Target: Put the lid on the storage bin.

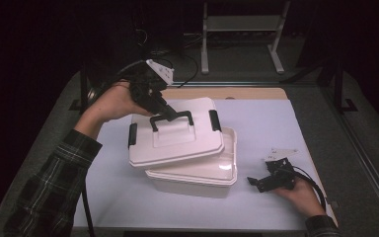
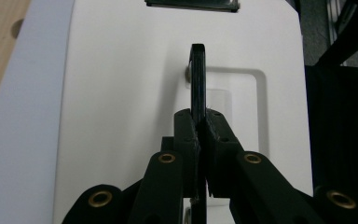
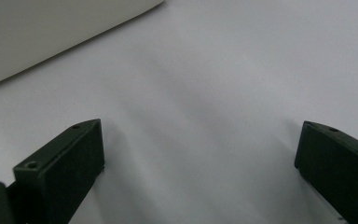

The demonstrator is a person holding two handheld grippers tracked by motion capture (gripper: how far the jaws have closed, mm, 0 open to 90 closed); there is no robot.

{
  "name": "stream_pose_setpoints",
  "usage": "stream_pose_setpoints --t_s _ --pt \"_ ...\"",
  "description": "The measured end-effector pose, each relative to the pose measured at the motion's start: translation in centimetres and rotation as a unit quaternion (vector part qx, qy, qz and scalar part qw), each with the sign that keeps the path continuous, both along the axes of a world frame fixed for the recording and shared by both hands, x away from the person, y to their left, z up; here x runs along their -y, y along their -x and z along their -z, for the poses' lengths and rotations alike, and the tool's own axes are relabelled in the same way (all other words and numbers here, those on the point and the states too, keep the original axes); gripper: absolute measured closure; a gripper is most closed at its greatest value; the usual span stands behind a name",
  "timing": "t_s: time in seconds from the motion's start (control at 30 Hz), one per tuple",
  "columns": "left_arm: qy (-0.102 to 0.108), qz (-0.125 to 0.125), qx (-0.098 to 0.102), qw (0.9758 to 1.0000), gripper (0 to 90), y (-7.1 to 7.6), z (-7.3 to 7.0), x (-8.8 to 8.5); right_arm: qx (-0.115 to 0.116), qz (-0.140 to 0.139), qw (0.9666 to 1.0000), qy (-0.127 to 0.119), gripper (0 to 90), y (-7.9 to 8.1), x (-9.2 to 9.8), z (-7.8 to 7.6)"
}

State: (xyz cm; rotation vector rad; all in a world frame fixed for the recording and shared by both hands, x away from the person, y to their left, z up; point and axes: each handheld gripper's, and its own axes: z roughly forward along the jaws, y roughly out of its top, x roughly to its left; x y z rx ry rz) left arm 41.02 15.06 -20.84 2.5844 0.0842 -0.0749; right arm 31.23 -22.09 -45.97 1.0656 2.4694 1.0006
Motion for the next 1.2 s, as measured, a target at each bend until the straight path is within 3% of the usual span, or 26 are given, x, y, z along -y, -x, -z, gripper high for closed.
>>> stream_pose_setpoints --t_s 0.47,0.6,0.8,1.03,1.2 --pt "-0.028 0.069 -0.01 0.9972 84.1 1.1 2.1 5.2 0.0 0.0 1.0 0.0 0.7 0.0 0.0 0.0" --pt "-0.047 0.075 -0.006 0.9961 84.1 1.2 2.8 5.7 0.0 0.0 1.0 0.0 0.7 0.0 0.0 0.0" --pt "-0.049 0.082 -0.007 0.9954 84.1 1.2 3.3 5.9 0.0 0.0 1.0 0.0 0.7 0.0 0.0 0.0" --pt "-0.066 0.101 0.0 0.9927 84.1 1.5 4.2 6.6 -0.001 0.0 1.0 0.0 0.7 0.0 0.0 0.0" --pt "-0.055 0.096 -0.003 0.9938 84.0 1.4 4.4 6.3 -0.001 0.0 1.0 -0.001 0.7 0.0 0.0 0.0"
